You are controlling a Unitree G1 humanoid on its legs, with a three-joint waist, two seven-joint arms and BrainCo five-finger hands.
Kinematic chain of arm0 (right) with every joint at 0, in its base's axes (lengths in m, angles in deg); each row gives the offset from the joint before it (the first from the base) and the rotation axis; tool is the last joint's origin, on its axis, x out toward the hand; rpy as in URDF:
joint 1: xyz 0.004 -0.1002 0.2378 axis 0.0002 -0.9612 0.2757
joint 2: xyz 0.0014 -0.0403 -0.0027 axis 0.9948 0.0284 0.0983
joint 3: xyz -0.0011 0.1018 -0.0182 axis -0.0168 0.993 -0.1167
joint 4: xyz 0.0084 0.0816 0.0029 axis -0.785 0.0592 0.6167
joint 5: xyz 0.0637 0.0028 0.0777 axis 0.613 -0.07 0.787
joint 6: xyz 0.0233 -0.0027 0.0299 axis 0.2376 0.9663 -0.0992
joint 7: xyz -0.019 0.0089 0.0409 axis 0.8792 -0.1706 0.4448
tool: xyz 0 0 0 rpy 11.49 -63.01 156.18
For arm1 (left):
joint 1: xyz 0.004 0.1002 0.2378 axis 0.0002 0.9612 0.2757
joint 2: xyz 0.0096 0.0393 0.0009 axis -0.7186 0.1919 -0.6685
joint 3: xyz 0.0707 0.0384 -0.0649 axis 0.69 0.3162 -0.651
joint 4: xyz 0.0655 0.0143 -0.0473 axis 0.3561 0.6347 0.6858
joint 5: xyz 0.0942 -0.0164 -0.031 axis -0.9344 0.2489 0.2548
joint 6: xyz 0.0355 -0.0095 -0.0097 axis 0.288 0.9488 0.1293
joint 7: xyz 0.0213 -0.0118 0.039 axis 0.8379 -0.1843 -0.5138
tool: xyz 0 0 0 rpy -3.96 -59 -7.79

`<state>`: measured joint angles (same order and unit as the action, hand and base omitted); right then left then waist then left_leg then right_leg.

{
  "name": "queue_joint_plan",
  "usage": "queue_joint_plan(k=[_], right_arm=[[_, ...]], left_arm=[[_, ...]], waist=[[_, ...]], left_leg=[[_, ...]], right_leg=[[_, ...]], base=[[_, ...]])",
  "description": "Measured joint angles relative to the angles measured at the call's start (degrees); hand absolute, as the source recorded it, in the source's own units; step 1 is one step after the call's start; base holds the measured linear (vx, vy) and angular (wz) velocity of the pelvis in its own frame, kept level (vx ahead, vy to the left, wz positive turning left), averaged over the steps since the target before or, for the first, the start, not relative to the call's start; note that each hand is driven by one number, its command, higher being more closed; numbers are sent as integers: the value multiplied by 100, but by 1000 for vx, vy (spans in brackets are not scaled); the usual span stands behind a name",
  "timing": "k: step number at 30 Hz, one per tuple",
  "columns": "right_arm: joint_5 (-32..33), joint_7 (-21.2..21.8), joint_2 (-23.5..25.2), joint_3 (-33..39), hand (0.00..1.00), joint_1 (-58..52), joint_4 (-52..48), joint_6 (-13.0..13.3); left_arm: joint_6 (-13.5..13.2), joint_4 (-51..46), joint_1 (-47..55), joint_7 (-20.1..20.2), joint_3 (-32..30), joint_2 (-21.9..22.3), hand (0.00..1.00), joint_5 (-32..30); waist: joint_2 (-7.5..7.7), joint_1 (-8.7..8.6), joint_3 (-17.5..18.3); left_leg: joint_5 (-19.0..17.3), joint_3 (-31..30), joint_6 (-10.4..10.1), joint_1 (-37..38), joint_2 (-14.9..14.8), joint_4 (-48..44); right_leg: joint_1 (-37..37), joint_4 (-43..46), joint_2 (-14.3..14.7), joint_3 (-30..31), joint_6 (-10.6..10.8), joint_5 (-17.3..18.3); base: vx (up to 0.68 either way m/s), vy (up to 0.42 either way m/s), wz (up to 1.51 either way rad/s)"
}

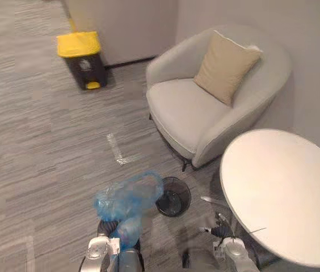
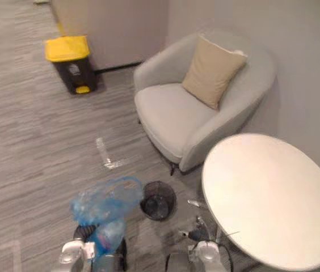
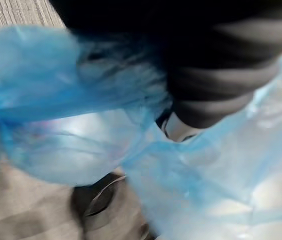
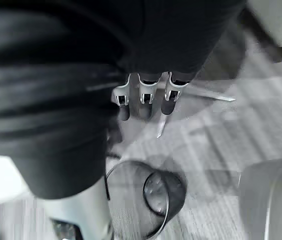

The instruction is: Gather rubbish on tea table into small bin, then transfer packed bag to large trash can.

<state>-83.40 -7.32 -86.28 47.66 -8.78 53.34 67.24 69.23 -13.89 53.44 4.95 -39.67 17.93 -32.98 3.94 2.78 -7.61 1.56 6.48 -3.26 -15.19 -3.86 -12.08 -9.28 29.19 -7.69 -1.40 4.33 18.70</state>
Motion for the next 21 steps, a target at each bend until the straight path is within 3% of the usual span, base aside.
queue_joint_plan(k=[1, 2, 4, 6, 7, 9, 11, 13, 15, 17, 21], right_arm=[[8, -35, -53, 4, 0, 141, -4, 2], [20, -84, -155, 5, 0, 221, -57, 1], [47, -131, -169, 3, 0, 163, -229, -4], [46, -201, -159, 9, 0, 146, -232, -18], [46, -253, -133, 33, 0, 166, -232, -23], [47, -327, -64, 58, 0, 185, -238, -25], [50, -342, -62, 110, 0, 149, -237, -28], [49, -341, -51, 156, 0, 156, -197, -29], [48, -336, -47, 174, 0, 192, -100, -29], [49, -326, 102, 253, 0, 299, 103, -25], [45, -314, 94, 257, 0, 317, 346, -30]], left_arm=[[4, 26, -47, -18, 2, 74, 100, 24], [13, -5, -90, -28, 50, 238, 100, 24], [12, -65, -80, -29, 164, 375, 100, 25], [12, -76, -92, -36, 282, 442, 100, 32], [13, -79, -105, -34, 327, 469, 100, 47], [18, -117, -181, -29, 348, 469, 100, 60], [-2, -291, -219, -20, 479, 462, 100, 59], [-5, -162, -398, -11, 564, 429, 100, 60], [-9, 16, -537, -12, 563, 408, 100, 62], [-2, 336, -585, -16, 670, 187, 100, 62], [7, 469, -531, 6, 768, -82, 100, 47]], waist=[[-89, 49, -40], [-342, 42, -133], [-475, 46, -148], [-558, 39, -186], [-466, 58, -227], [-393, 17, -256], [-360, -12, -272], [-394, -43, -255], [-424, -74, -261], [-308, -51, -236], [-261, -69, -198]], left_leg=[[118, -121, -92, -104, -70, 59], [350, -304, -138, -181, -192, 344], [421, -391, -187, -208, -271, 806], [268, -304, -321, -196, -371, 1150], [300, 142, -212, -296, -480, 1077], [324, 649, -42, -400, -431, 467], [-108, 1056, 69, -315, -568, -606], [-598, 1248, 96, -167, -695, -957], [-840, 1423, -10, -40, -773, -870], [-823, 1412, 102, 103, -471, -498], [-767, 1226, 245, 123, -32, -201]], right_leg=[[27, -210, 75, -108, -87, 86], [9, -378, 230, -397, -179, -76], [-109, -394, 308, -666, -266, -152], [-112, -589, 353, -993, -384, -299], [-104, -771, 278, -1206, -537, -493], [-87, -913, 78, -1439, -549, -630], [-61, -1123, -70, -1763, -494, -838], [-62, -1184, -203, -2069, -398, -933], [13, -1328, -252, -2266, -231, -1042], [287, -1789, -308, -2295, 43, -1283], [407, -2050, -543, -2298, 199, -1400]], base=[[-221, -175, 50], [-273, -142, 66], [-319, -173, 83], [-185, -98, 70], [-130, -36, 63], [-107, -21, 70], [-87, 65, 73], [-57, 154, 88], [-39, 195, 70], [-19, 215, 39], [-26, 203, 39]])
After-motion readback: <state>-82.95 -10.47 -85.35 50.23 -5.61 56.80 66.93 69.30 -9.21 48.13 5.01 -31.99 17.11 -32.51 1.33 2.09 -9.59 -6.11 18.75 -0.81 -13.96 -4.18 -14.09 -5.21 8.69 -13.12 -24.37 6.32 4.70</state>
